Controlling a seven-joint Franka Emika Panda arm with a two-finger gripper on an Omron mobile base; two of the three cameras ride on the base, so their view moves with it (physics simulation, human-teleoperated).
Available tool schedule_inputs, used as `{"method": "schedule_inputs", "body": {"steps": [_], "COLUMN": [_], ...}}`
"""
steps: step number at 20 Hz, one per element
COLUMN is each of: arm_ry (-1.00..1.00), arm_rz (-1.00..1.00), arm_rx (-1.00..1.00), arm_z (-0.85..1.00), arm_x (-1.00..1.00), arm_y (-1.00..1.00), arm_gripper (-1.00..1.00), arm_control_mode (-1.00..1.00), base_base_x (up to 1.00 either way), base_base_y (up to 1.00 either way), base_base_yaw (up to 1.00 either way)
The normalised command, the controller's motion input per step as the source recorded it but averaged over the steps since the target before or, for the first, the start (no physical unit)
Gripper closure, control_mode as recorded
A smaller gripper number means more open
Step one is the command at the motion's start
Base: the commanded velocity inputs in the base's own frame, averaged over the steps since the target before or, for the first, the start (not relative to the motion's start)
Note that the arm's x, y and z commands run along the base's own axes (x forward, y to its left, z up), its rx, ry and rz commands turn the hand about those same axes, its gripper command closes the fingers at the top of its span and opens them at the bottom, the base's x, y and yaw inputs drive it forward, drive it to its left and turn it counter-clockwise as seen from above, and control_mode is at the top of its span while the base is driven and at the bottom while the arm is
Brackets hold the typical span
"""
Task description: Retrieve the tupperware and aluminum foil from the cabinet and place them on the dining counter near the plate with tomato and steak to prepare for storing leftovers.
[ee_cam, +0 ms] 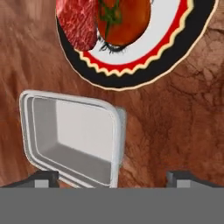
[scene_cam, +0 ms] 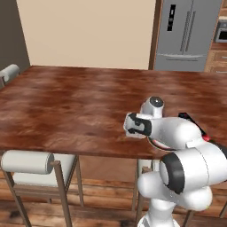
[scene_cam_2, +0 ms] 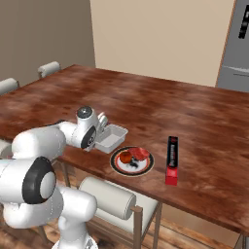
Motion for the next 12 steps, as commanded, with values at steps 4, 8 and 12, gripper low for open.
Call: {"method": "schedule_inputs", "body": {"steps": [4,8,12], "arm_ry": [-0.14,-0.02,0.11], "arm_rz": [0.05,0.02,0.0], "arm_rx": [-0.01,-0.08,-0.3], "arm_z": [1.0,1.0,1.0], "arm_x": [-0.74,-0.78,-0.79], "arm_y": [-0.01,-0.07,-0.02], "arm_gripper": [-1.0,-1.0,-1.0], "arm_control_mode": [-1.0,-1.0,-1.0], "base_base_x": [0.0,0.0,0.0], "base_base_y": [0.0,0.0,0.0], "base_base_yaw": [0.0,0.0,0.0]}}
